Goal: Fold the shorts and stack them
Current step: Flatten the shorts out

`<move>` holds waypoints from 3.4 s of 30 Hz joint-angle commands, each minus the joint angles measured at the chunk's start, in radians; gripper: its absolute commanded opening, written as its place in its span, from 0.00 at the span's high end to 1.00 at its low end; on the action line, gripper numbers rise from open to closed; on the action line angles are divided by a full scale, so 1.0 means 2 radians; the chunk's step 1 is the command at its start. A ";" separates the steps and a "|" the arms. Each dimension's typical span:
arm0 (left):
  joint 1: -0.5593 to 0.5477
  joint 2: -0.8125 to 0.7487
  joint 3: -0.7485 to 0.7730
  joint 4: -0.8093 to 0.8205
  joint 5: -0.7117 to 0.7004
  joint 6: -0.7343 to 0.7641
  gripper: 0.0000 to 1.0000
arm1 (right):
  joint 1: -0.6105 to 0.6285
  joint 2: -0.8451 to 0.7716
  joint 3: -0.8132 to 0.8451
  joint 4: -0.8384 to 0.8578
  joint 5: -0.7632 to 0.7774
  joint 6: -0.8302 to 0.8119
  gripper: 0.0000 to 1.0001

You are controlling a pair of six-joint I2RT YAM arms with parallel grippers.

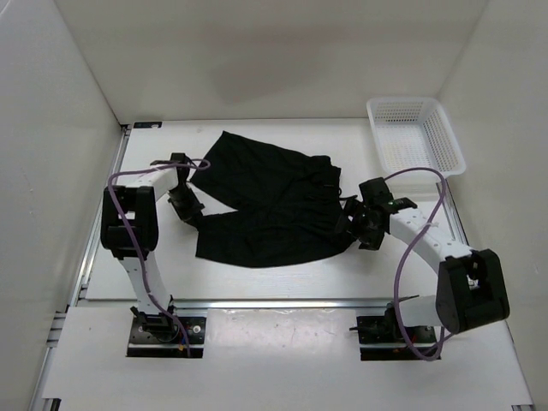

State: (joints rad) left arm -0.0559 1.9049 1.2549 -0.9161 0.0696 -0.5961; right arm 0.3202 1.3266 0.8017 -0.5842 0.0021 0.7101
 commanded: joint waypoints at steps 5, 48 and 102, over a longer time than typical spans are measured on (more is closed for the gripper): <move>0.003 0.064 0.188 -0.041 -0.064 -0.001 0.90 | -0.011 0.079 0.003 0.080 -0.042 0.014 0.16; -0.059 0.052 0.200 -0.052 -0.085 0.007 0.89 | -0.011 0.088 -0.007 0.077 -0.012 -0.005 0.27; -0.138 -0.128 0.024 -0.061 -0.126 -0.044 0.90 | -0.001 0.044 -0.020 0.031 0.022 -0.028 0.02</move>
State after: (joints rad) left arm -0.3180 1.7752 1.3716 -1.0122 -0.1925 -0.6552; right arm 0.3054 1.4147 0.7387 -0.4828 0.0235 0.6716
